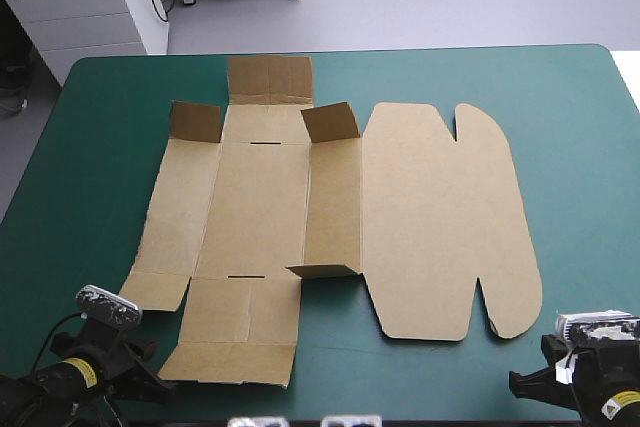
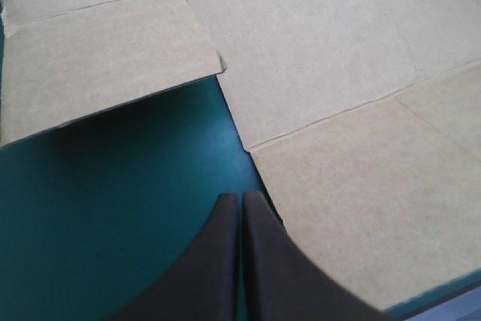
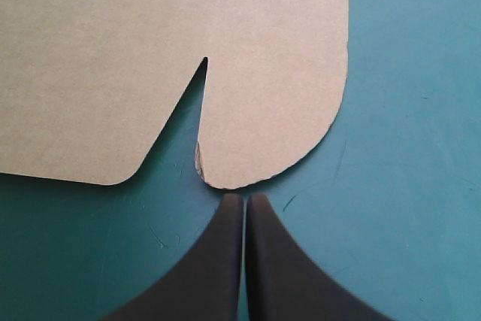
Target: Fold the box
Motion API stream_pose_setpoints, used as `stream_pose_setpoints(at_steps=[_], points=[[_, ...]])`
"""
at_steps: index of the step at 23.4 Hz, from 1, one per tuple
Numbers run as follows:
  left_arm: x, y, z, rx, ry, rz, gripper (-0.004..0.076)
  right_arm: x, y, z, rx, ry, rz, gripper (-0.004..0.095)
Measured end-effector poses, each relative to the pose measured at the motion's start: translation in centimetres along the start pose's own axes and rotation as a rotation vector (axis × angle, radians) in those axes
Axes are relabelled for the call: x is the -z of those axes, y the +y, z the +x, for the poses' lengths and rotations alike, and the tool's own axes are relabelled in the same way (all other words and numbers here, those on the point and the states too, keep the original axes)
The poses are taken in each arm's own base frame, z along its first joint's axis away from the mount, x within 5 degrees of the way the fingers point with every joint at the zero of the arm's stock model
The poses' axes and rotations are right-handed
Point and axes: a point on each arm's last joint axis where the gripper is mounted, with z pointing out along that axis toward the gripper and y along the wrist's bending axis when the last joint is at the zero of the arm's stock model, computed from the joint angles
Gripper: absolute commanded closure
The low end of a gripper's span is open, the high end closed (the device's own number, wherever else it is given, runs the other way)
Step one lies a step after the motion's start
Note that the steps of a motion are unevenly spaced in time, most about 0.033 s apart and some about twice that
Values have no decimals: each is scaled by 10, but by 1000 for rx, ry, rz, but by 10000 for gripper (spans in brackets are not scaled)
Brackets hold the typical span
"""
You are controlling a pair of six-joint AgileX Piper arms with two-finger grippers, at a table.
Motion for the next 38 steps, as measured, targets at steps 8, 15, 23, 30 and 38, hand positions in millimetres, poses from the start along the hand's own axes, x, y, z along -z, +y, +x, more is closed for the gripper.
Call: stream_pose_setpoints(at_steps=[8,15,23,30,38], points=[[0,0,0,2,0,0,731,0,0,0,0,0,0,912],[25,1,-20,45,-108,-4,731,0,0,0,0,0,0,912],[76,4,-103,55,-201,-5,731,0,0,0,0,0,0,912],[43,8,-153,53,-95,-13,731,0,0,0,0,0,0,912],[-43,14,-185,60,81,-23,731,0,0,0,0,0,0,912]])
